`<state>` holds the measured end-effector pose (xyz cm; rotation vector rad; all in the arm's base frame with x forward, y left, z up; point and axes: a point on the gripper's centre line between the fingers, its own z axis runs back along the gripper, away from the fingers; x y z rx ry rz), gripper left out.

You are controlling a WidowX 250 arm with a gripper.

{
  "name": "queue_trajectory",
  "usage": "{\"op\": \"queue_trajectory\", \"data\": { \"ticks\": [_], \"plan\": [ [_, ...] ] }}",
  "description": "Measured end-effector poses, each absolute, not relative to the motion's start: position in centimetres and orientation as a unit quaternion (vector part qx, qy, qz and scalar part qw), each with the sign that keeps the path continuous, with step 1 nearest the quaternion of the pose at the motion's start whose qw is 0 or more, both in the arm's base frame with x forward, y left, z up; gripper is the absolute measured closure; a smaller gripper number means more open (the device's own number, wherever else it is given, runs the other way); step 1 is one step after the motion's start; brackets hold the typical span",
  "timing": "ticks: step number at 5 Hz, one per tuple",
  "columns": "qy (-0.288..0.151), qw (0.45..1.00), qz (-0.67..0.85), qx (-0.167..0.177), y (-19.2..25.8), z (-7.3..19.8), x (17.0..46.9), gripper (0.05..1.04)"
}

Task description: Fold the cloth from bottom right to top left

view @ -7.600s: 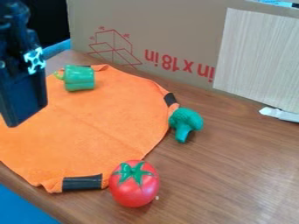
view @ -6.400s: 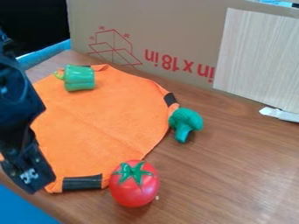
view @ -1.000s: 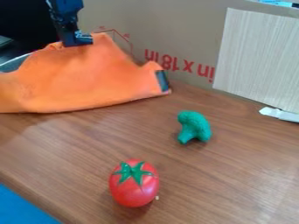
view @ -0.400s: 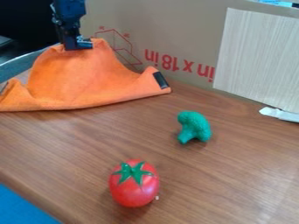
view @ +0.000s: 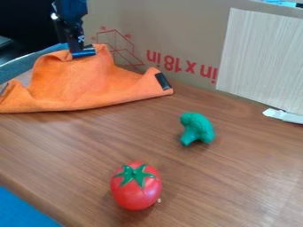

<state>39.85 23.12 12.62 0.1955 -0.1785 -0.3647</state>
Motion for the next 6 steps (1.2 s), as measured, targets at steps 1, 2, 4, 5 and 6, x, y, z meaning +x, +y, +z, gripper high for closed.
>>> {"op": "queue_trajectory", "data": {
  "ticks": [1,2,4,5,6],
  "plan": [
    [-0.089,0.975,-0.179,0.093,23.0,11.9,39.8,0.085],
    [-0.095,0.975,-0.178,0.088,22.4,11.7,39.4,0.083],
    [-0.167,0.964,-0.194,0.070,18.9,17.7,37.0,0.083],
    [-0.197,0.959,-0.195,0.054,17.4,20.5,34.5,0.083],
    [-0.209,0.960,-0.180,0.049,15.6,22.5,31.4,0.083]
  ]
}}
